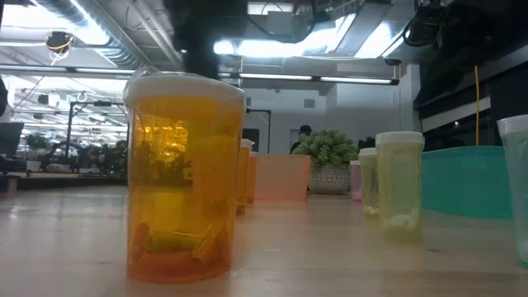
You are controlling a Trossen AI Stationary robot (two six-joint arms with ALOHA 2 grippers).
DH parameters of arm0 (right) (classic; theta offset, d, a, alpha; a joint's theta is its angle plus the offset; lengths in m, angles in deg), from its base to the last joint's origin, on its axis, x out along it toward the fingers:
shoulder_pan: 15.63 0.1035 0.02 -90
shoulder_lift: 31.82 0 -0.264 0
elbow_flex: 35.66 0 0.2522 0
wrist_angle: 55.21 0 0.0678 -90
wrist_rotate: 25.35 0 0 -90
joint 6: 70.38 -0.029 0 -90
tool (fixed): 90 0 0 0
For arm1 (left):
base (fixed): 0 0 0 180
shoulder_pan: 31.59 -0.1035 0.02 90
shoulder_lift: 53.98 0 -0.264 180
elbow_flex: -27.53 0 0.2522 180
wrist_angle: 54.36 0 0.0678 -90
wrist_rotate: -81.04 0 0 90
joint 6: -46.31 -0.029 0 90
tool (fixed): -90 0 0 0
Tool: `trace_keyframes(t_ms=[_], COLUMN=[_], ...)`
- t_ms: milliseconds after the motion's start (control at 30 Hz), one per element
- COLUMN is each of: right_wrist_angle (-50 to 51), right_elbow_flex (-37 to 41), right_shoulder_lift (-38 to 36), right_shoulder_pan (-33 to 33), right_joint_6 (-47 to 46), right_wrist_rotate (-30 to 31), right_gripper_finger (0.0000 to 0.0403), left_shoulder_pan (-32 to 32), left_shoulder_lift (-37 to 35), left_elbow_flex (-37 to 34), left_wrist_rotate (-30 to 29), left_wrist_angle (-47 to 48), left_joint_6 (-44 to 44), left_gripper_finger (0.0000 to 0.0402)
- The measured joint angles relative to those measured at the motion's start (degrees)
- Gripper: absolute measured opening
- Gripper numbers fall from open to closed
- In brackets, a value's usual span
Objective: Pick and place medicine bottles into bin by pill shape (circle, oval)
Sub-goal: Put the orange pill bottle into the orange bin
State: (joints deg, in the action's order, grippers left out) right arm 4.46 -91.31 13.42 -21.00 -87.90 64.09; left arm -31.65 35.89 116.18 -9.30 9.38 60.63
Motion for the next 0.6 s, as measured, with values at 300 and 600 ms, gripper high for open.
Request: trace_keyframes(t_ms=[300, 600], right_wrist_angle=[0.0, 0.0], right_elbow_flex=[0.0, 0.0], right_shoulder_lift=[0.0, 0.0], right_shoulder_pan=[0.0, 0.0], right_joint_6=[-0.2, -0.2], right_wrist_rotate=[0.0, 0.0], right_gripper_finger=[0.0281, 0.0281], left_shoulder_pan=[10.5, 14.1], left_shoulder_lift=[0.4, 0.4], left_elbow_flex=[-0.8, -9.4], left_wrist_rotate=[-7.5, -5.0], left_wrist_angle=[2.8, -1.9], left_joint_6=[18.0, 16.3], left_gripper_finger=[0.0244, 0.0244])
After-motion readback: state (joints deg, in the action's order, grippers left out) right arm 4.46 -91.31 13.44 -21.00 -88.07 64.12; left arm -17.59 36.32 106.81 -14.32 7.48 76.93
